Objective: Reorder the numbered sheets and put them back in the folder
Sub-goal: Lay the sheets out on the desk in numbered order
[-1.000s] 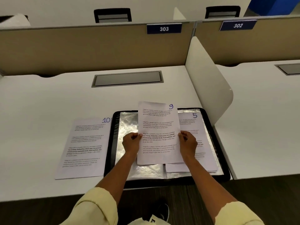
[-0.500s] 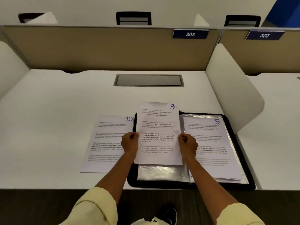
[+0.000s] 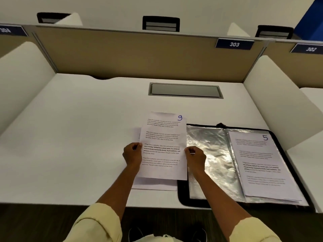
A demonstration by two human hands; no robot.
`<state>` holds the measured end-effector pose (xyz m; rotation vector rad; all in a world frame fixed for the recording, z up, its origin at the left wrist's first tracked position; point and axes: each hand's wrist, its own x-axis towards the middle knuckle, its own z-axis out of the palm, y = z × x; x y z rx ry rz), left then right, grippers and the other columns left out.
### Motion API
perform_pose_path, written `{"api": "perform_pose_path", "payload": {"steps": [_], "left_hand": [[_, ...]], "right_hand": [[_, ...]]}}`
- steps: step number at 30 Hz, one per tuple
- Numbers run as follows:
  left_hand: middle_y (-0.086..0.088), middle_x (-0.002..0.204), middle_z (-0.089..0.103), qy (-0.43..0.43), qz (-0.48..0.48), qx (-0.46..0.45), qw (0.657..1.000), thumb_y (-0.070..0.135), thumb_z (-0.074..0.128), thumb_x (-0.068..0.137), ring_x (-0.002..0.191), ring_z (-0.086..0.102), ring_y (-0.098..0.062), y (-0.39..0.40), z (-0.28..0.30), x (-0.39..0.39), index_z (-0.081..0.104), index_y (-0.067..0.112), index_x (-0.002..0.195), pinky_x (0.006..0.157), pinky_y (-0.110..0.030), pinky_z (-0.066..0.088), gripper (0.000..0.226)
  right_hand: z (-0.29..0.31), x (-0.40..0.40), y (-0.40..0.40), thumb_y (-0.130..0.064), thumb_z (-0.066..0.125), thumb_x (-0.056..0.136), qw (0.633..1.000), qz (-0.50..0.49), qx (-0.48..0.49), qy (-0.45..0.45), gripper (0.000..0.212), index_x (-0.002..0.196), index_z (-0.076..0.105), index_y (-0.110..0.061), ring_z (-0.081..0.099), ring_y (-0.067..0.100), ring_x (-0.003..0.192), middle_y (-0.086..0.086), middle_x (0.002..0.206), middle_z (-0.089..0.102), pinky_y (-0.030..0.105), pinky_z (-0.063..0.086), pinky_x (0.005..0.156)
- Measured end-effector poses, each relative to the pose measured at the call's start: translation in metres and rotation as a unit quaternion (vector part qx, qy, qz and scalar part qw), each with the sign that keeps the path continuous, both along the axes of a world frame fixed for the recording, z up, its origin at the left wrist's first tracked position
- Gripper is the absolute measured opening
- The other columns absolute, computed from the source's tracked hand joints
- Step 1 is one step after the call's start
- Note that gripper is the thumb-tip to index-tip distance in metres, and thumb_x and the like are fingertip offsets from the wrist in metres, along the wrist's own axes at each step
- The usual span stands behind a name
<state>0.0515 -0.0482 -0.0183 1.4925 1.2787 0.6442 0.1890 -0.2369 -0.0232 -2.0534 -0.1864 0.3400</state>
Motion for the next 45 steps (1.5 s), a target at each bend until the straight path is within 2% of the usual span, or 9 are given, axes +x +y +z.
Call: {"api": "perform_pose_path", "payload": {"steps": [5,8,10,16,21,25,29,36,45], "left_hand": [[-0.012,0.094,0.071,0.012,0.016,0.005,1.0,0.018,0.063,0.095,0.083,0.065,-0.028,0.045,-0.005,-0.038,0.072,0.002,0.097,0.081,-0.038,0.055,0.018],[-0.012,0.092,0.071,0.022,0.023,0.01,0.999,0.018,0.063,0.095,0.082,0.065,-0.028,0.068,-0.008,-0.058,0.073,0.003,0.095,0.077,-0.035,0.053,0.018],[-0.013,0.092,0.071,0.028,0.026,0.013,0.999,0.017,0.063,0.095,0.081,0.064,-0.028,0.081,-0.011,-0.07,0.073,0.002,0.095,0.076,-0.034,0.052,0.018],[-0.014,0.094,0.073,0.046,0.027,0.022,0.998,0.017,0.065,0.094,0.083,0.067,-0.03,0.115,-0.021,-0.098,0.073,0.003,0.096,0.083,-0.043,0.057,0.017],[-0.017,0.099,0.072,0.05,0.035,0.036,0.997,0.014,0.066,0.093,0.089,0.066,-0.032,0.132,-0.026,-0.11,0.073,0.0,0.102,0.085,-0.038,0.054,0.018],[-0.018,0.102,0.072,0.056,0.059,0.039,0.996,0.011,0.067,0.091,0.095,0.066,-0.033,0.143,-0.028,-0.118,0.072,-0.001,0.105,0.087,-0.035,0.05,0.019],[-0.02,0.101,0.072,0.065,0.07,0.054,0.994,0.009,0.067,0.091,0.095,0.066,-0.034,0.152,-0.031,-0.126,0.071,-0.002,0.105,0.087,-0.036,0.05,0.019],[-0.02,0.101,0.072,0.088,0.083,0.064,0.991,0.009,0.066,0.091,0.097,0.066,-0.036,0.163,-0.036,-0.137,0.071,-0.001,0.105,0.087,-0.038,0.05,0.018],[-0.02,0.101,0.072,0.124,0.082,0.08,0.986,0.009,0.065,0.092,0.097,0.065,-0.037,0.168,-0.042,-0.15,0.071,0.0,0.107,0.087,-0.041,0.051,0.019]], "right_hand": [[-0.002,-0.031,0.047,-0.015,0.064,0.095,0.999,0.033,-0.007,0.002,0.013,0.1,0.073,-0.008,0.064,0.017,0.084,0.002,0.092,0.07,0.017,0.044,0.067],[-0.007,-0.047,0.072,-0.013,0.066,0.094,0.999,0.047,-0.011,0.0,0.011,0.096,0.073,-0.005,0.067,0.019,0.082,0.006,0.092,0.072,0.02,0.047,0.066],[-0.009,-0.056,0.086,-0.014,0.066,0.094,0.998,0.061,-0.026,-0.004,0.011,0.097,0.073,-0.006,0.065,0.015,0.081,0.006,0.094,0.073,0.016,0.046,0.067],[-0.012,-0.08,0.119,-0.02,0.066,0.096,0.993,0.096,-0.069,-0.005,0.016,0.104,0.072,-0.008,0.061,0.011,0.083,0.001,0.097,0.07,0.005,0.037,0.065],[-0.017,-0.092,0.136,-0.017,0.068,0.093,0.99,0.11,-0.088,-0.02,0.011,0.098,0.074,-0.009,0.06,0.009,0.081,0.001,0.095,0.071,0.002,0.038,0.061],[-0.019,-0.099,0.149,-0.017,0.068,0.093,0.986,0.129,-0.1,-0.019,0.011,0.098,0.074,-0.009,0.061,0.01,0.082,0.001,0.095,0.071,0.012,0.047,0.069],[-0.021,-0.107,0.161,-0.019,0.07,0.092,0.981,0.146,-0.123,-0.024,0.013,0.101,0.073,-0.009,0.059,0.009,0.082,-0.003,0.093,0.066,0.006,0.037,0.063],[-0.027,-0.121,0.175,-0.02,0.073,0.09,0.979,0.152,-0.133,-0.01,0.014,0.1,0.074,-0.01,0.063,0.012,0.08,0.003,0.095,0.073,0.018,0.044,0.071],[-0.02,-0.132,0.178,-0.02,0.072,0.087,0.977,0.166,-0.135,-0.004,0.014,0.1,0.071,-0.014,0.061,0.012,0.08,-0.007,0.086,0.063,0.022,0.043,0.068]]}}
